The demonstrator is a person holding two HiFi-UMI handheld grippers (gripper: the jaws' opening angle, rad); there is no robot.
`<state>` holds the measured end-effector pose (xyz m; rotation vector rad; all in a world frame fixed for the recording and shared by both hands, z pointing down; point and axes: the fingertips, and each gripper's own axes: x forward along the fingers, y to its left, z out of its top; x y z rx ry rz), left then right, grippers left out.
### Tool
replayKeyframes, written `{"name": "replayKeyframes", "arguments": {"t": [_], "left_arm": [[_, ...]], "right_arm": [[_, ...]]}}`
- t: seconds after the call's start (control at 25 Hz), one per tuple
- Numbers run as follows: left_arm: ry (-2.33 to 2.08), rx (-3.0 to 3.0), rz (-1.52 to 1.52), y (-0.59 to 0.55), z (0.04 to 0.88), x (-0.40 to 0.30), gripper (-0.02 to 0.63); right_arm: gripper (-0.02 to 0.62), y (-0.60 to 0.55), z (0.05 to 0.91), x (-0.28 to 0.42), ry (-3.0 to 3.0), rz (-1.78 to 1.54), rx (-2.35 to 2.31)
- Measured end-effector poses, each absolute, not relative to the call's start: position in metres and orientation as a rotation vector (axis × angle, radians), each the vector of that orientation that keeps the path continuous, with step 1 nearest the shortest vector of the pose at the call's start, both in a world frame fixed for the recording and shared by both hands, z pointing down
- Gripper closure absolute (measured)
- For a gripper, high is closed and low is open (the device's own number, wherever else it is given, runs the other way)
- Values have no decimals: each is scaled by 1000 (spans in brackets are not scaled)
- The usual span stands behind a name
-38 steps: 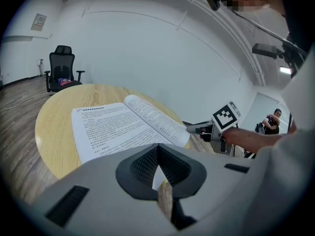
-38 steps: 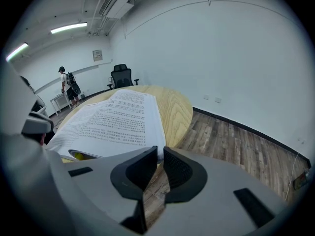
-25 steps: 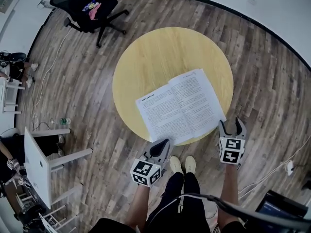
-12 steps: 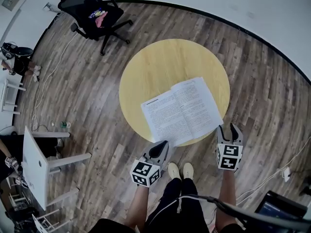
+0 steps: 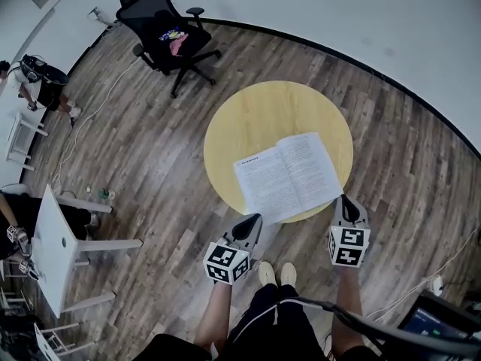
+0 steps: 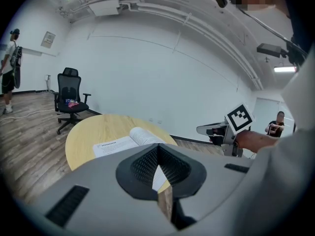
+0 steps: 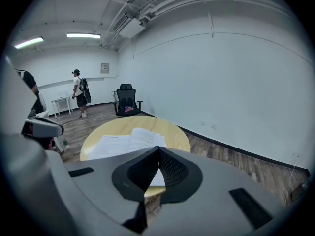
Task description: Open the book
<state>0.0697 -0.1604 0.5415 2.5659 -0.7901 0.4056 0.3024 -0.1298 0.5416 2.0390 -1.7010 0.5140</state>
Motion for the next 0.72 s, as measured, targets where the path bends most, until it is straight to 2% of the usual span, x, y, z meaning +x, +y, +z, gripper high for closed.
{"name": "replayKeyframes", "arguments": {"t": [0.72], "left_arm": [[-1002, 2759, 201, -149, 388, 9, 607]], "right_arm": [[591, -128, 387, 204, -2030, 308, 2058]]}}
